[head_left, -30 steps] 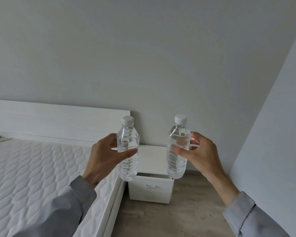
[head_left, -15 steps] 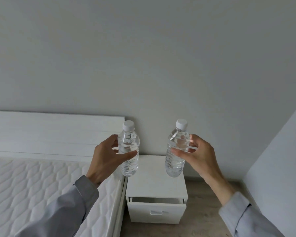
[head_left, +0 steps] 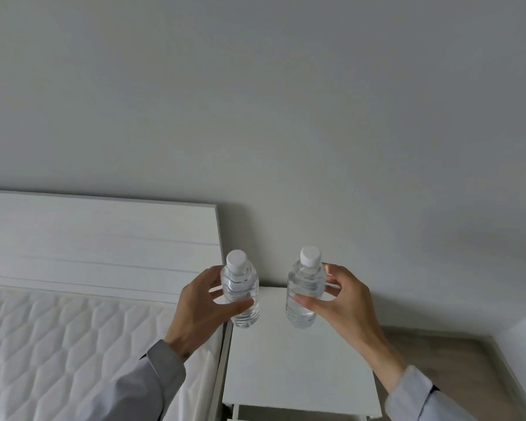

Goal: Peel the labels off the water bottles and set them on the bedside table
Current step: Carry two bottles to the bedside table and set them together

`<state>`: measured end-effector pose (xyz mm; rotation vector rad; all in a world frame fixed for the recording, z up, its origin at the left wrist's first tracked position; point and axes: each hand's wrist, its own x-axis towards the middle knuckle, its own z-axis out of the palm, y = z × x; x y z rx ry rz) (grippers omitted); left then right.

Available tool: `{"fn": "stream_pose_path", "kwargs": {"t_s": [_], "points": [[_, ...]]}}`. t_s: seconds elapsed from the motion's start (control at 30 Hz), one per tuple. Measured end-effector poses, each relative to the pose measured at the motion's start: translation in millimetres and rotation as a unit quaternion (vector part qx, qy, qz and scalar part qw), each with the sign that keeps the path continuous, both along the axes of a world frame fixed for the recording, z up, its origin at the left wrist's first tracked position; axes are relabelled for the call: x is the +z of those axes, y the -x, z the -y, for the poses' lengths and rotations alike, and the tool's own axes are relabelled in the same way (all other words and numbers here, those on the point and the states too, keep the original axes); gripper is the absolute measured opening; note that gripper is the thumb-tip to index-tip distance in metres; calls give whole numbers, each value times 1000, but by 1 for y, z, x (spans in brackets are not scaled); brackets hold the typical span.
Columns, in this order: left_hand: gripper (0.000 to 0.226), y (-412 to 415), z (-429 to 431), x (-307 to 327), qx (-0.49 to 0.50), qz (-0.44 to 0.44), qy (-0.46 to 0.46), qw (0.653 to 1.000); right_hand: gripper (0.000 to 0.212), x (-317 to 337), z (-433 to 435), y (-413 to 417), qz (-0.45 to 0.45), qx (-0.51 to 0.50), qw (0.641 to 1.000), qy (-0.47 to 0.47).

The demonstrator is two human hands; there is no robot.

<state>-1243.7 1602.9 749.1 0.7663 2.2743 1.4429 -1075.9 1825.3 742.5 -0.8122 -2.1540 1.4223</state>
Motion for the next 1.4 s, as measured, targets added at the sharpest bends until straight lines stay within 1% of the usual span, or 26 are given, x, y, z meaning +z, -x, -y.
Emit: {"fn": "stream_pose_path", "kwargs": {"t_s": [0.17, 0.33, 0.43, 0.53, 0.73, 0.83, 0.97, 1.1, 1.27, 1.4], "points": [[53, 68, -43, -133, -27, 22, 24, 999, 64, -130, -35, 64, 35, -3, 999, 31], [58, 115, -78, -255, -43, 22, 34, 998, 68, -251, -66, 106, 63, 4, 997, 54], [58, 136, -96, -311, -54, 24, 46, 997, 72, -306, -82, 122, 68, 8, 996, 58], [58, 152, -110, -350, -63, 18, 54, 996, 71, -343, -94, 136, 61, 13, 997, 56], [60, 164, -127, -384, -76, -10, 50, 996, 68, -377, -107, 153, 44, 28, 998, 46], [65, 165, -135, -395, -83, -20, 45, 995, 64, -386, -111, 158, 46, 34, 998, 40], [63, 166, -141, -405, -88, -31, 39, 995, 67, -397, -117, 160, 45, 44, 997, 41], [65, 166, -144, -412, -85, -33, 41, 995, 69, -401, -122, 162, 39, 52, 997, 41], [69, 168, -148, -417, -92, -30, 38, 995, 65, -404, -126, 163, 24, 80, 996, 37], [65, 169, -150, -417, -98, -30, 34, 994, 67, -403, -127, 166, 11, 96, 995, 28]]}}
